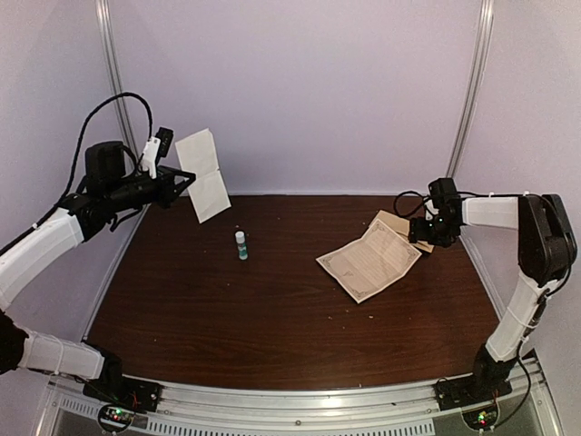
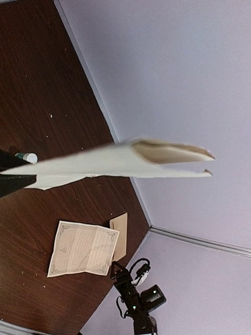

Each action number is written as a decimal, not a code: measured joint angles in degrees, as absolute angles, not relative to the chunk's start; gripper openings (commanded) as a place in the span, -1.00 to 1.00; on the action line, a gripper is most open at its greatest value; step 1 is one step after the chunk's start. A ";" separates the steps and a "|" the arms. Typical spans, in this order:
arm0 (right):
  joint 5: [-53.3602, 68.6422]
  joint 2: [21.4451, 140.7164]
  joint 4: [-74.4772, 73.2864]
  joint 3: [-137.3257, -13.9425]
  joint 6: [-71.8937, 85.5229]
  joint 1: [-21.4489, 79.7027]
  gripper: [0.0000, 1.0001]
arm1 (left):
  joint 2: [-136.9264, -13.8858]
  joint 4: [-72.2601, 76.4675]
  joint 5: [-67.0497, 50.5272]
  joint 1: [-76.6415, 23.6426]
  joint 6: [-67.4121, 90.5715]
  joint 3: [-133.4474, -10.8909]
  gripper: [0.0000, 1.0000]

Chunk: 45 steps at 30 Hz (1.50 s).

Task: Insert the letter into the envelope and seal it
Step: Move the letter to the center of the board.

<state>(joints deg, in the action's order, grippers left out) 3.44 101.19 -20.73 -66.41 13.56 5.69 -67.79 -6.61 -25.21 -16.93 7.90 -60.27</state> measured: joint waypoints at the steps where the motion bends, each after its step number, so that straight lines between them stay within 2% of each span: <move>1: 3.40 101.47 -20.60 -66.48 13.37 5.56 0.62 | -67.77 -6.63 -25.19 -16.93 7.86 -60.25 -1.00; 19: 8.32 104.81 -21.12 -67.64 9.10 5.30 0.60 | -66.96 -7.40 -25.69 -16.93 7.77 -59.86 -1.00; 27: 10.44 105.03 -21.71 -68.34 6.68 9.34 0.60 | -67.57 -7.38 -26.59 -16.93 7.81 -59.75 -1.00; 45: -4.43 105.34 -22.94 -69.52 4.93 14.94 0.57 | -67.96 -7.35 -27.75 -16.93 7.86 -59.66 -1.00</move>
<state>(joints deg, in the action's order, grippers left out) -4.43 105.34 -22.94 -69.52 4.93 14.94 -67.96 -7.35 -27.75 -16.93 7.86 -59.66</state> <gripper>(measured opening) 0.790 0.003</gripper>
